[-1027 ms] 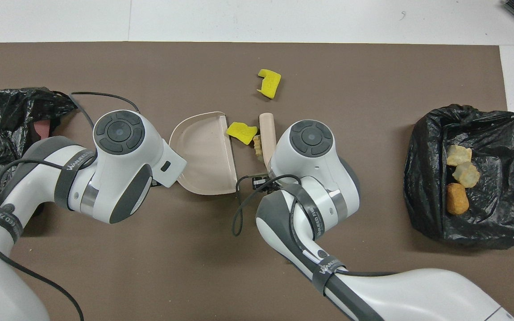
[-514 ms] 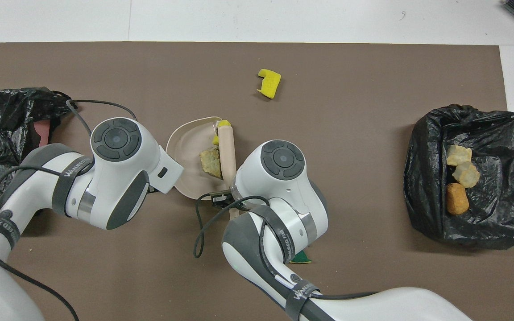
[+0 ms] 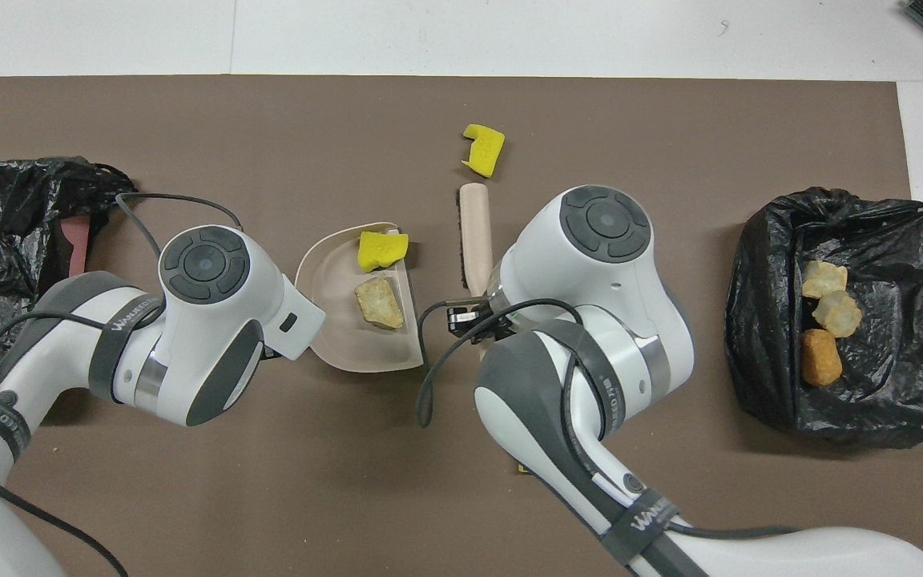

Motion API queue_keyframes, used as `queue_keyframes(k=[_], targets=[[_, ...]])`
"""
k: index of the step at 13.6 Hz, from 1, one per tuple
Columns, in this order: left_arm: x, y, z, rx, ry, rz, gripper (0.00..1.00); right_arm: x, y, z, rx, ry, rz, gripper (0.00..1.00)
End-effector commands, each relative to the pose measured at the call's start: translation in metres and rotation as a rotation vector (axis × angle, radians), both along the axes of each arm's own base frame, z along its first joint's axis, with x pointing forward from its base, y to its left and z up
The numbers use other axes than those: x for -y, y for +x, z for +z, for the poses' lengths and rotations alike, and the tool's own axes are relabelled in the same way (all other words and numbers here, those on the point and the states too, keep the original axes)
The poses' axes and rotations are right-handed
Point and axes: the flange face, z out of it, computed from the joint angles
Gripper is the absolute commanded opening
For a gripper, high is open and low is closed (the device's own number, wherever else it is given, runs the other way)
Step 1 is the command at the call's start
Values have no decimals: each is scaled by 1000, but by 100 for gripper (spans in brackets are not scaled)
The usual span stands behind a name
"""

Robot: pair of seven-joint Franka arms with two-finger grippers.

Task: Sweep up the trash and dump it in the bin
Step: 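Sweep the yellow sponge pieces with the right gripper's brush into the dustpan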

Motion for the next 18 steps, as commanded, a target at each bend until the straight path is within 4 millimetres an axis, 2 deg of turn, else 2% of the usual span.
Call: queue_keyframes(k=[1, 3, 6, 7, 9, 12, 13, 14, 16, 18], targets=[[-5, -9, 1, 18, 2, 25, 0, 41, 24, -6, 40, -76, 60, 0], [-6, -8, 2, 19, 2, 27, 0, 69, 47, -15, 45, -84, 72, 0], [-5, -9, 1, 20, 2, 43, 0, 74, 100, -48, 88, -154, 127, 0], [-6, -8, 1, 28, 2, 100, 0, 72, 116, -57, 99, -147, 128, 0], [-7, -4, 3, 55, -11, 169, 0, 68, 139, -60, 141, -135, 216, 0], [-16, 2, 3, 49, -13, 215, 0, 63, 149, -79, 159, -149, 400, 0], [-16, 1, 3, 50, -16, 250, 0, 49, 149, -87, 169, -185, 450, 0], [-15, 1, 3, 55, -18, 295, 0, 43, 150, -94, 171, -193, 464, 0], [-13, -1, 3, 60, -19, 332, 0, 39, 143, -95, 141, -197, 516, 0], [-12, -3, 3, 60, -18, 328, 0, 12, 122, -90, 83, -200, 561, 0]])
